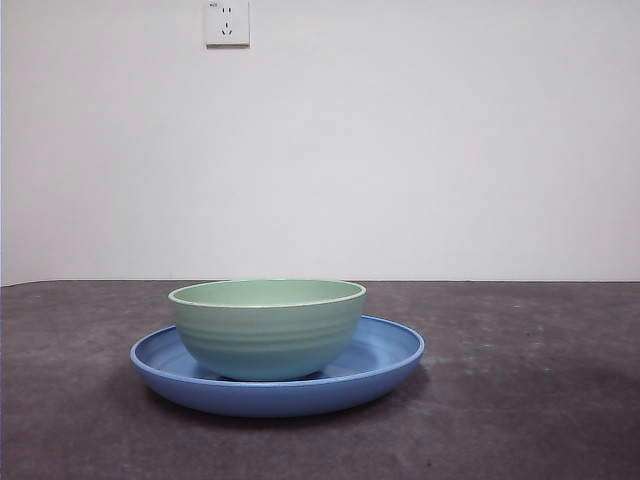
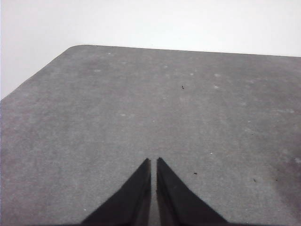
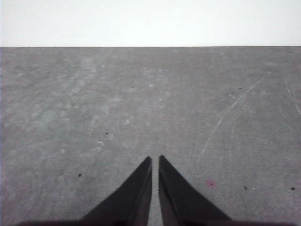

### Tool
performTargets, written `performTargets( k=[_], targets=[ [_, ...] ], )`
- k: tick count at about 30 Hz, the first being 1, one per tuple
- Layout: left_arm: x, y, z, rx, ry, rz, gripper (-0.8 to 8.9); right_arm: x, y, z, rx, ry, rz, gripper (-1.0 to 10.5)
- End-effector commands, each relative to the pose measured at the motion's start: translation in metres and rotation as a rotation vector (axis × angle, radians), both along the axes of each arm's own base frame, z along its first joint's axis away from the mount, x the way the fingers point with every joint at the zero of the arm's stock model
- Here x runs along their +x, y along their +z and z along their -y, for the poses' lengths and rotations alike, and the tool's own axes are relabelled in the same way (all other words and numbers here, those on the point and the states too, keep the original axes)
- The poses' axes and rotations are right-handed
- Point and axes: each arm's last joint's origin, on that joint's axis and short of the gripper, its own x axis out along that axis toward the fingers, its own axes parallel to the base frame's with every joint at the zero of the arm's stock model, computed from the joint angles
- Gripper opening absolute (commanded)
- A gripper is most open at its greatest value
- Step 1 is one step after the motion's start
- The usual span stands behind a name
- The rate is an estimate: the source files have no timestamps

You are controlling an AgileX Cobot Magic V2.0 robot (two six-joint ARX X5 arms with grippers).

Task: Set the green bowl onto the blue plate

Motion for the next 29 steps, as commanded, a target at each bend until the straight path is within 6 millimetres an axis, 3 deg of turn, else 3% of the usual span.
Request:
performTargets(
  k=[1,29],
  targets=[
    [0.0008,-0.0071,0.0,-0.009,0.003,-0.023,0.23,0.0001,-0.0022,-0.0002,-0.012,0.006,-0.008,0.2],
    [0.0008,-0.0071,0.0,-0.009,0.003,-0.023,0.23,0.0004,-0.0006,-0.0001,-0.012,0.006,0.009,0.2]
  ],
)
